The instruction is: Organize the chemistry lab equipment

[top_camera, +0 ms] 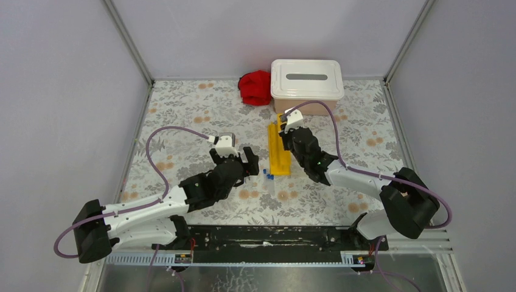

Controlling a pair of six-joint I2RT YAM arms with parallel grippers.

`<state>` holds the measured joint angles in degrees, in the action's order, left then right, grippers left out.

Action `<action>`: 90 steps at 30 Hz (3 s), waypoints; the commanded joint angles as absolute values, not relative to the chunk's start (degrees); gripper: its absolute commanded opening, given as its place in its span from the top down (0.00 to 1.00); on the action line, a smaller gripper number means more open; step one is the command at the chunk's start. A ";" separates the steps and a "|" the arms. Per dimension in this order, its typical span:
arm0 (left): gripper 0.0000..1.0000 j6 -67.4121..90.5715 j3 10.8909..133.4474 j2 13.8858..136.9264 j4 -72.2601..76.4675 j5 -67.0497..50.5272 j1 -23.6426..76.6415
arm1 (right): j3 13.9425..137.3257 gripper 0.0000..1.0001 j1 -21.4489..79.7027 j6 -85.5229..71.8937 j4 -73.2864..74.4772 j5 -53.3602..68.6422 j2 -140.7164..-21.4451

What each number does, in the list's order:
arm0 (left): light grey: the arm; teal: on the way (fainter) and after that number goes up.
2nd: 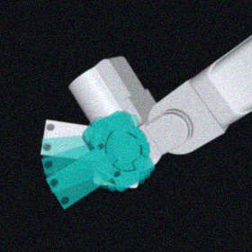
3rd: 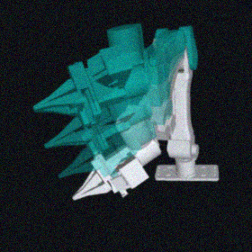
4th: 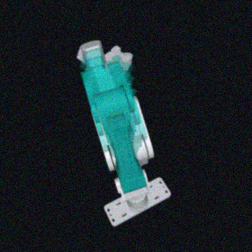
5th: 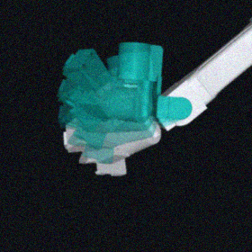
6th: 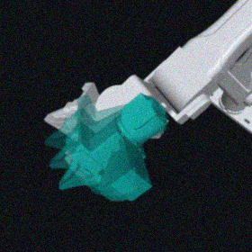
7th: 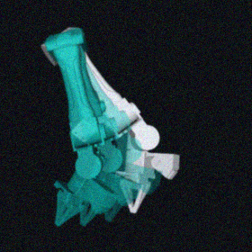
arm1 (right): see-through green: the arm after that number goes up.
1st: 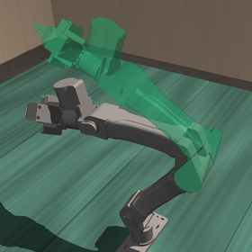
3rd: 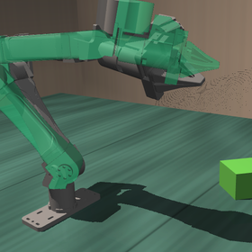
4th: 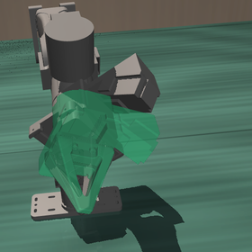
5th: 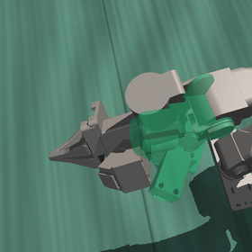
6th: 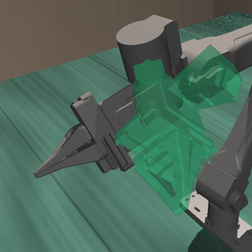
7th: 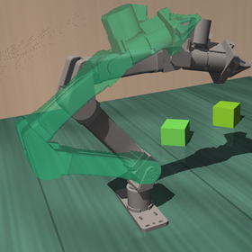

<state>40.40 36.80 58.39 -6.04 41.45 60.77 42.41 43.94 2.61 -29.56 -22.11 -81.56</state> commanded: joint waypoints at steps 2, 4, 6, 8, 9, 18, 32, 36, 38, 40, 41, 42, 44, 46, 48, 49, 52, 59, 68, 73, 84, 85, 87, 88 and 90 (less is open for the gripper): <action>0.06 40.34 35.80 58.03 -2.29 43.64 61.00 | 41.61 0.92 44.67 2.77 -34.13 -24.76 -82.06; 0.06 40.40 35.76 58.25 -2.13 43.67 61.01 | 41.34 0.91 44.72 2.66 -34.30 -24.93 -82.22; 0.05 40.43 35.63 58.43 -2.04 43.58 61.00 | 41.04 0.87 44.72 2.55 -34.55 -25.16 -82.22; 0.05 40.51 35.46 58.58 -2.02 43.53 61.02 | 40.83 0.78 44.69 2.47 -34.56 -25.45 -82.13; 0.04 40.59 35.43 58.62 -2.02 43.46 61.00 | 40.81 0.72 44.73 2.44 -34.54 -25.60 -82.10; 0.02 41.78 36.14 59.72 -5.39 41.92 61.00 | 41.92 0.50 44.68 2.37 -31.75 -26.92 -78.67; 0.07 47.10 30.63 56.27 -8.59 38.05 61.00 | 42.00 0.59 44.78 -4.50 -23.34 -35.84 -69.59; 0.10 47.79 29.67 56.46 -8.63 37.25 61.08 | 42.97 0.78 44.84 -7.60 -20.10 -38.56 -72.85; 0.12 48.03 29.40 56.60 -8.63 37.09 61.21 | 42.83 0.87 44.78 -9.33 -20.28 -39.21 -74.65; 0.14 48.32 29.14 56.37 -8.64 37.22 61.46 | 42.87 0.95 44.74 -10.67 -20.87 -39.65 -76.80; 0.14 48.41 29.02 56.20 -8.62 37.37 61.63 | 42.89 0.99 44.64 -11.22 -21.52 -39.62 -77.89; 0.15 48.43 28.89 55.93 -8.65 37.50 61.82 | 42.82 1.00 44.49 -11.85 -22.32 -39.34 -78.88; 0.17 48.35 28.77 55.53 -8.66 37.81 62.16 | 43.13 1.00 43.83 -13.31 -23.45 -38.18 -81.15; 0.20 48.30 28.69 55.06 -8.62 38.07 62.52 | 43.53 1.00 42.96 -15.15 -24.21 -37.79 -83.03; 0.22 48.25 28.72 54.68 -8.66 38.27 62.96 | 43.45 1.00 41.33 -17.06 -25.50 -36.09 -84.29; 0.23 48.25 28.65 54.59 -8.62 38.42 63.15 | 43.35 1.00 40.52 -18.60 -25.98 -35.09 -84.81; 0.24 48.11 28.78 54.64 -8.62 38.86 63.77 | 43.50 1.00 38.47 -20.94 -26.80 -32.39 -86.40; 0.26 47.85 30.05 55.86 -8.42 40.27 64.97 | 44.29 1.00 35.51 -24.43 -29.01 -25.62 -90.39; 0.29 46.59 32.37 56.47 -8.59 41.55 66.90 | 46.82 1.00 35.34 -27.82 -30.48 -21.65 -95.50; 0.29 46.93 33.07 56.22 -9.79 42.30 67.87 | 47.64 1.00 35.34 -29.41 -31.00 -20.84 -97.74; 0.30 46.60 34.32 54.62 -11.80 44.20 69.32 | 50.81 1.00 35.72 -31.62 -31.16 -18.43 -102.80; 0.30 46.58 34.38 54.58 -11.78 44.20 69.45 | 51.07 1.00 35.80 -31.70 -31.00 -18.56 -103.12; 0.30 46.50 34.48 54.65 -12.05 44.33 69.51 | 51.31 1.00 35.97 -31.81 -30.61 -19.06 -103.60; 0.30 46.58 34.49 54.79 -12.19 44.44 69.64 | 51.37 1.00 36.03 -31.94 -30.45 -19.19 -103.80; 0.30 46.65 34.52 54.99 -12.43 44.60 69.76 | 51.90 1.00 35.96 -32.00 -30.06 -19.24 -104.31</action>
<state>46.98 32.88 55.33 -11.14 41.65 69.10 49.69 35.57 -31.16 -29.50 -18.90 -103.22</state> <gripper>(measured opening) 0.704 0.011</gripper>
